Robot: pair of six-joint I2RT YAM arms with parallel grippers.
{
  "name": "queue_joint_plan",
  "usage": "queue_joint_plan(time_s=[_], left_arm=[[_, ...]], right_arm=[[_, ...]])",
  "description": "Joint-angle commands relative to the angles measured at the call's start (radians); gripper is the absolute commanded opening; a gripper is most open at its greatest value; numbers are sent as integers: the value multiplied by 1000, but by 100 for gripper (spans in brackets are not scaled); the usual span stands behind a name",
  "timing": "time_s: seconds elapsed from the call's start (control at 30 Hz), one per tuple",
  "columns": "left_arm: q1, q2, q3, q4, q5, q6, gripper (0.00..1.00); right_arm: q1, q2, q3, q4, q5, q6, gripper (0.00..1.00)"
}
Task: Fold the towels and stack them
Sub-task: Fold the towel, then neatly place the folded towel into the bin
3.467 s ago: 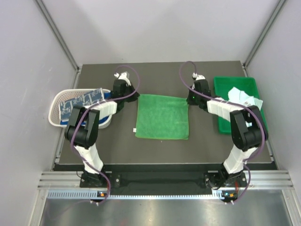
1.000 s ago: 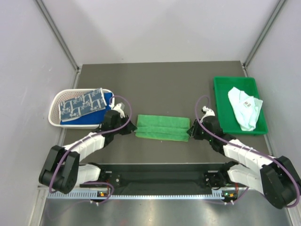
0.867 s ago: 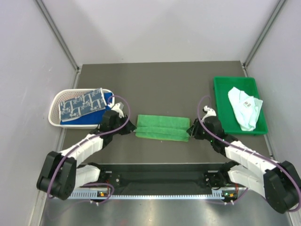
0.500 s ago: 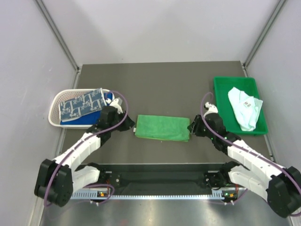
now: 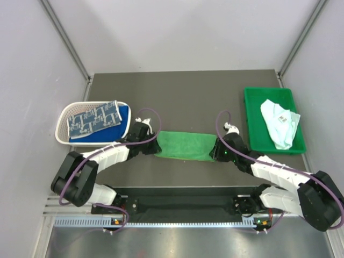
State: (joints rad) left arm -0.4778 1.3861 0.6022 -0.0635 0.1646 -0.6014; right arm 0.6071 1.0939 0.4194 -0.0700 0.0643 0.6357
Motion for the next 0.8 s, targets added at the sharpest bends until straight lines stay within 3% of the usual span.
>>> queue_joint_plan(time_s=[0.0, 0.2, 0.57, 0.77], left_arm=[[-2, -5, -41, 13, -39, -31, 22], [-2, -30, -44, -5, -57, -28, 28], [-2, -77, -13, -139, -134, 3, 28], [-2, -127, 126, -240, -206, 15, 45]], right_arm=[[16, -22, -53, 38, 15, 54, 35], [14, -2, -60, 15, 11, 53, 34], [16, -71, -53, -51, 32, 55, 33], [16, -150, 34, -158, 87, 21, 34]])
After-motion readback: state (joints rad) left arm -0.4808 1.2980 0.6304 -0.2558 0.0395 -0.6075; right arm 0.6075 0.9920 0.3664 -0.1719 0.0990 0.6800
